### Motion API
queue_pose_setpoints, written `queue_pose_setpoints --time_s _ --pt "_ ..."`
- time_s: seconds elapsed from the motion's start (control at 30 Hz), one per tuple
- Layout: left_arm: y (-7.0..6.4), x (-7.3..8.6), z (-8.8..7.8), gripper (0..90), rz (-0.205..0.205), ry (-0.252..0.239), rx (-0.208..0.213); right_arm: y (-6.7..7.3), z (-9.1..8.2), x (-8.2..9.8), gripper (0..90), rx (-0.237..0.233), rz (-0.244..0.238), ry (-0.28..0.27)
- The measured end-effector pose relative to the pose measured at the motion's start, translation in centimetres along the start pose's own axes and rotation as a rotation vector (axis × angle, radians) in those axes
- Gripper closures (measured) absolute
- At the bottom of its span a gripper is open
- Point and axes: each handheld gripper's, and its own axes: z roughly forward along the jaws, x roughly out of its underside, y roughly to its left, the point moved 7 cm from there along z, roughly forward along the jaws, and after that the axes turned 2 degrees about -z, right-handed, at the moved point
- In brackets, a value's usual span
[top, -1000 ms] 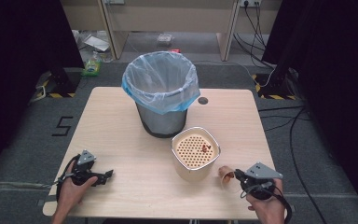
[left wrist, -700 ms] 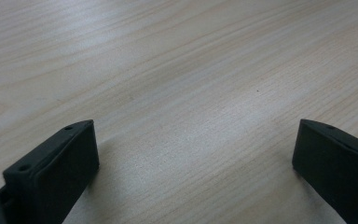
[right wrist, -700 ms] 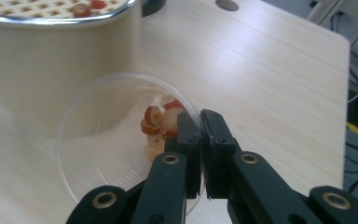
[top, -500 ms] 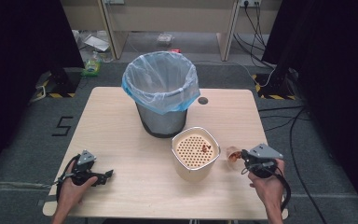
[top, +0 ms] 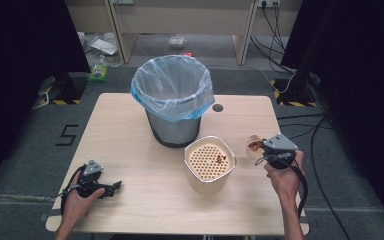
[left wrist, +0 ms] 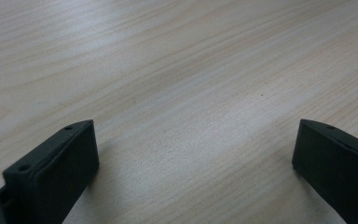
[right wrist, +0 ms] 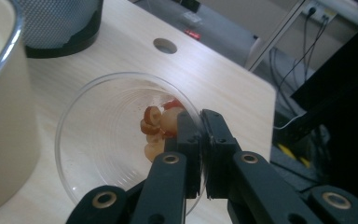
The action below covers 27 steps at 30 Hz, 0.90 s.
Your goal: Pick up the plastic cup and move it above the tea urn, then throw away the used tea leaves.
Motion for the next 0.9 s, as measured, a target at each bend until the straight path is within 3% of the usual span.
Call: queue_pose_setpoints --time_s 0.4,0.7,0.9 --pt "0.0 0.0 0.0 0.0 0.000 0.001 0.000 -0.5 0.2 -3.0 87.0 0.028 -0.032 -0.100" --pt "0.0 0.0 0.0 0.0 0.000 0.001 0.000 0.4 -0.6 -5.4 87.0 0.028 -0.074 -0.169" --pt "0.0 0.0 0.0 0.0 0.000 0.001 0.000 1.3 -1.3 -7.4 87.0 0.050 -0.108 -0.257"
